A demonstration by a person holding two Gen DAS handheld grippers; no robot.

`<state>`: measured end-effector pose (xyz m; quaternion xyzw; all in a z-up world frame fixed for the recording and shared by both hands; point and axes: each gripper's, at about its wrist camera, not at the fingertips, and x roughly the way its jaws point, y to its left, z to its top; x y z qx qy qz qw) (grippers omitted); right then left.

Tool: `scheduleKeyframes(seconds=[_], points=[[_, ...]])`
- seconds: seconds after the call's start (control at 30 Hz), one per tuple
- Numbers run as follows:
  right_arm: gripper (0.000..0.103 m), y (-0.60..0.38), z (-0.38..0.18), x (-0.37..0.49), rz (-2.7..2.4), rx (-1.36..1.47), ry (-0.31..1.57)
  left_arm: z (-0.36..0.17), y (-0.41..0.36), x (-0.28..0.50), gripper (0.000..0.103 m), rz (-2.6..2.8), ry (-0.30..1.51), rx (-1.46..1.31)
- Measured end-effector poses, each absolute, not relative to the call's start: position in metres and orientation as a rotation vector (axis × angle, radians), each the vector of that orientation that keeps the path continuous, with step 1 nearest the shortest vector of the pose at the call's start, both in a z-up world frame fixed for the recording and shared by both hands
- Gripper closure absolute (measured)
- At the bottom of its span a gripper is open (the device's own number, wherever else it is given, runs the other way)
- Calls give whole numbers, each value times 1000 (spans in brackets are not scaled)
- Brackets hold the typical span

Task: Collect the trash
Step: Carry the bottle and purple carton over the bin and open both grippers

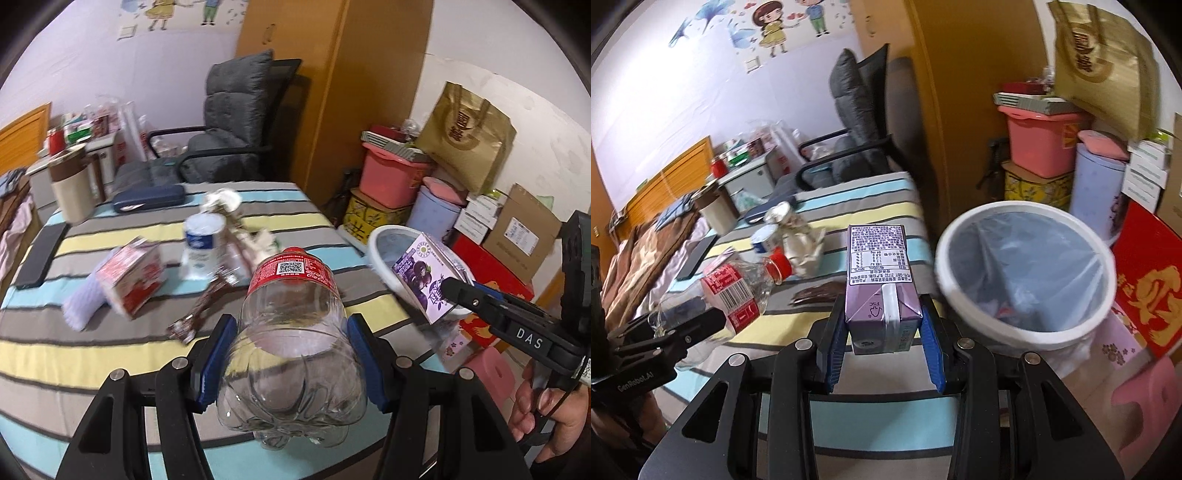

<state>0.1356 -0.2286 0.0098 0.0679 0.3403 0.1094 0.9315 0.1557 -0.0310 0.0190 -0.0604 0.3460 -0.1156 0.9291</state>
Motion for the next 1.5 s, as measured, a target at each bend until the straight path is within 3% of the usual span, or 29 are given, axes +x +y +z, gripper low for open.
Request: scheduleKeyframes(seconds=[0.8, 1.5], points=[[64, -313, 0, 149, 5, 195, 706, 16, -171, 236, 41, -529, 744, -24], [63, -332, -16, 168, -41, 183, 790, -8, -206, 280, 41, -578, 816, -29]])
